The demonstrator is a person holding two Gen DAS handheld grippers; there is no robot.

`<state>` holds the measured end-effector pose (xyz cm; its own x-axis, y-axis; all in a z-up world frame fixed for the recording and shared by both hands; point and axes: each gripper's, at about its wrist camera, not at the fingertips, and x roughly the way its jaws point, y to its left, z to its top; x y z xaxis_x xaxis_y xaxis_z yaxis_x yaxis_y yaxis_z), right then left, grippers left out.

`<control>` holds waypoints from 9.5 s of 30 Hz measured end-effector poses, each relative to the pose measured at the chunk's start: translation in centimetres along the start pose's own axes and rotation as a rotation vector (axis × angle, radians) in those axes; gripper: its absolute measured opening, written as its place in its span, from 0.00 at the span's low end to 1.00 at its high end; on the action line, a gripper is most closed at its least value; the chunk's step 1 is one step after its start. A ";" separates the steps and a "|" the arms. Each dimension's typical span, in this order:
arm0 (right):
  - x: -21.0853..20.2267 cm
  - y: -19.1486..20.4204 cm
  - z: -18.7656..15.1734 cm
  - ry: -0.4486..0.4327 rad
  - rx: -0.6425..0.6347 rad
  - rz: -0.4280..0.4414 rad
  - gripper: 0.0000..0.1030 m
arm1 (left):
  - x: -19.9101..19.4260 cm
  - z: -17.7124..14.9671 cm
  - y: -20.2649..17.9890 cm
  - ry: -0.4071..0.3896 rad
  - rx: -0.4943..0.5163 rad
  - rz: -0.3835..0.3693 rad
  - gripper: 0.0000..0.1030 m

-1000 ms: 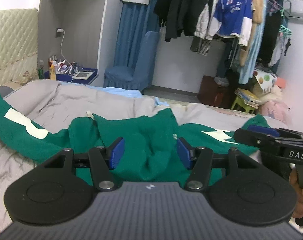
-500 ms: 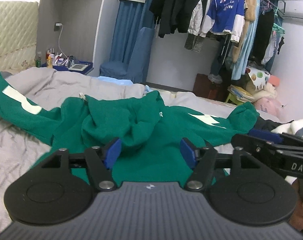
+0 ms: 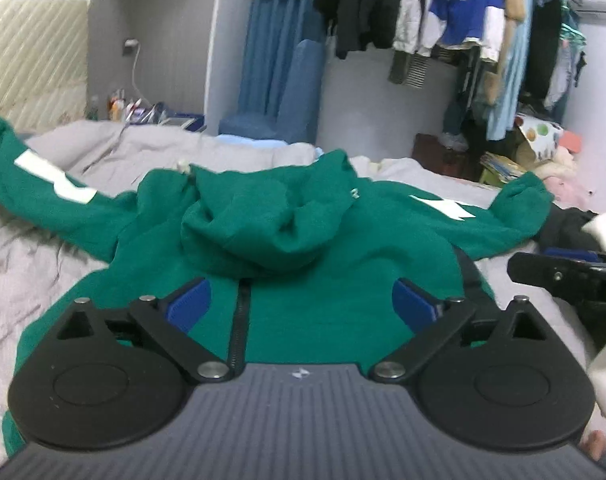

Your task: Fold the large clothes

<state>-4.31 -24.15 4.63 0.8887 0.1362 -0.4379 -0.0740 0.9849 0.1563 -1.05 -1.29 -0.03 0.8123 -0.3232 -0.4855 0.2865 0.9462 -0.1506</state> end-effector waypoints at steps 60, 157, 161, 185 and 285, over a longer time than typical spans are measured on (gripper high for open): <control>20.9 -33.1 6.8 -0.288 0.571 -0.440 0.98 | 8.4 -3.5 5.4 0.168 -0.293 0.046 1.00; 14.6 4.1 -3.6 0.294 -0.054 0.015 0.56 | 5.9 -3.8 9.5 0.137 -0.229 0.082 0.68; 14.0 3.3 -3.3 0.297 0.009 0.028 0.56 | 4.3 -2.4 11.8 0.068 -0.356 0.078 0.69; 16.4 4.1 -0.9 0.242 0.050 0.038 0.58 | 14.6 3.1 43.3 -0.213 -0.964 0.127 0.77; 13.7 10.2 -1.2 0.009 -0.349 0.039 0.81 | 7.5 -2.3 14.2 0.121 -0.303 0.031 0.68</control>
<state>6.62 -12.09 -0.83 0.8783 0.1741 -0.4452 -0.2595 0.9558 -0.1380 7.94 9.82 -7.75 0.7469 -0.3071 -0.5899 0.0837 0.9233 -0.3747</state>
